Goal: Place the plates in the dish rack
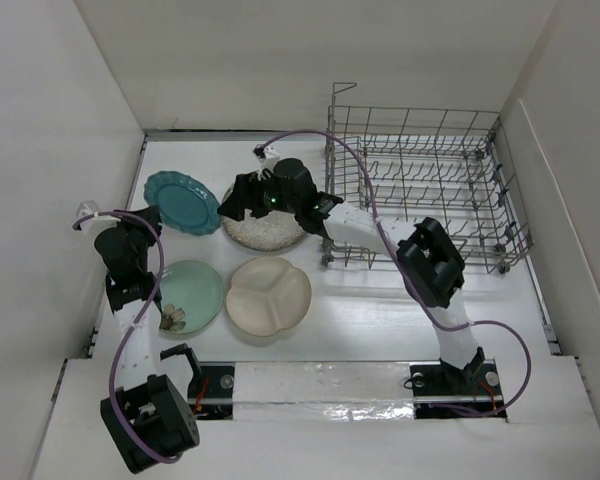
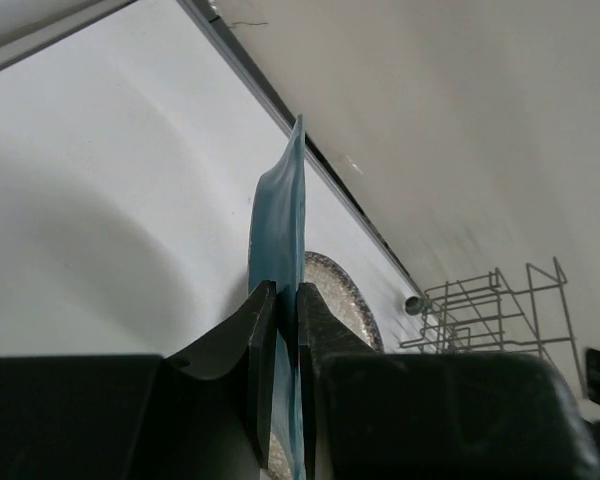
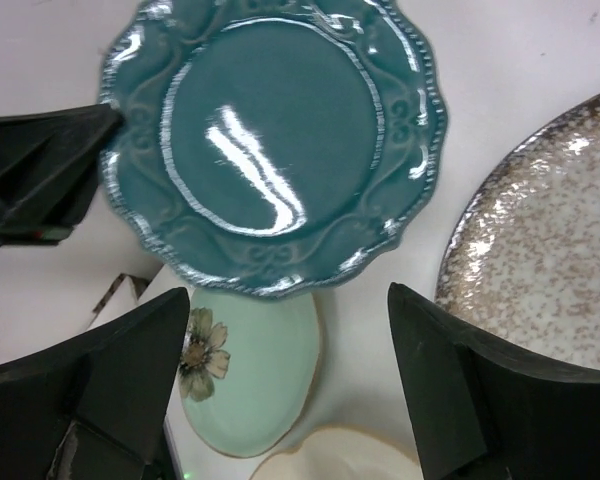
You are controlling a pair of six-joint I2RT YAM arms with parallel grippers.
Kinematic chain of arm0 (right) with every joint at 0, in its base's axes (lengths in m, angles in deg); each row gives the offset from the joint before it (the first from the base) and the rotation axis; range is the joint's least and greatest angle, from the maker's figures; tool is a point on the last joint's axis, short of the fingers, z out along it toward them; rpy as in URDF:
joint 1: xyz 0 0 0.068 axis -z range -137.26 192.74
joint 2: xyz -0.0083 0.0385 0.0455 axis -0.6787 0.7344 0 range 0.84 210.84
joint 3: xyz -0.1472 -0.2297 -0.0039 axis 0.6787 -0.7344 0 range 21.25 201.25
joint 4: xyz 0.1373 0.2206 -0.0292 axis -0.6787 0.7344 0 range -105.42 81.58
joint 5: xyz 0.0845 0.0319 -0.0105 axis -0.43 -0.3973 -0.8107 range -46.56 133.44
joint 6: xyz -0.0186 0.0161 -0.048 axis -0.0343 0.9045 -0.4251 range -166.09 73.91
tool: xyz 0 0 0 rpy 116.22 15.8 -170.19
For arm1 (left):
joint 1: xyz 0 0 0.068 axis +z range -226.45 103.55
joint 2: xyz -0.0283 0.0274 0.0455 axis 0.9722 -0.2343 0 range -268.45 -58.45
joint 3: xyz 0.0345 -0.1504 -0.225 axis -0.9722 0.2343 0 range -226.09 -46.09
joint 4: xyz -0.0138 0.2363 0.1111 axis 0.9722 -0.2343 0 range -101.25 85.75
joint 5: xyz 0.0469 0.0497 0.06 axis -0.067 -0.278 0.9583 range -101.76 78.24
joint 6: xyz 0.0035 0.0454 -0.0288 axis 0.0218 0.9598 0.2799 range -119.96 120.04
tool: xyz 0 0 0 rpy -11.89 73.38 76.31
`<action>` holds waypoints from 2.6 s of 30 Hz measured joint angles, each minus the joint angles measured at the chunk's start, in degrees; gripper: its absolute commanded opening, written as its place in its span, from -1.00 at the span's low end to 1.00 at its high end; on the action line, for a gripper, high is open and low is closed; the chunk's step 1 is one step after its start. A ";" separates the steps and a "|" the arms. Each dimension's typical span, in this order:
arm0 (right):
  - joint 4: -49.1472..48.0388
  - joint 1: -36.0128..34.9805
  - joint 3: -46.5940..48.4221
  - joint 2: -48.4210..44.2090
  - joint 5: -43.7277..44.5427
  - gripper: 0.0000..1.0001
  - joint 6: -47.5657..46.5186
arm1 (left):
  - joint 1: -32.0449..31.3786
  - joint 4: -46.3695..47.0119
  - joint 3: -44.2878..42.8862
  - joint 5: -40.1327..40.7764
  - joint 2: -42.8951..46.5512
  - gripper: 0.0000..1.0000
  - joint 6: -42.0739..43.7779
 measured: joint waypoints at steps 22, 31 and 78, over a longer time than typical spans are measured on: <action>0.83 3.69 9.01 7.69 -9.01 0.87 4.09 | 0.00 6.36 -0.24 -13.44 5.88 -1.00 -13.22; -12.39 5.09 0.39 2.69 -15.10 0.19 10.56 | 0.44 13.05 0.72 -17.88 7.28 -1.00 -19.67; 6.67 21.99 -4.44 -21.07 -3.52 -1.00 6.51 | -8.20 -10.21 -18.88 -14.69 14.88 -0.47 2.93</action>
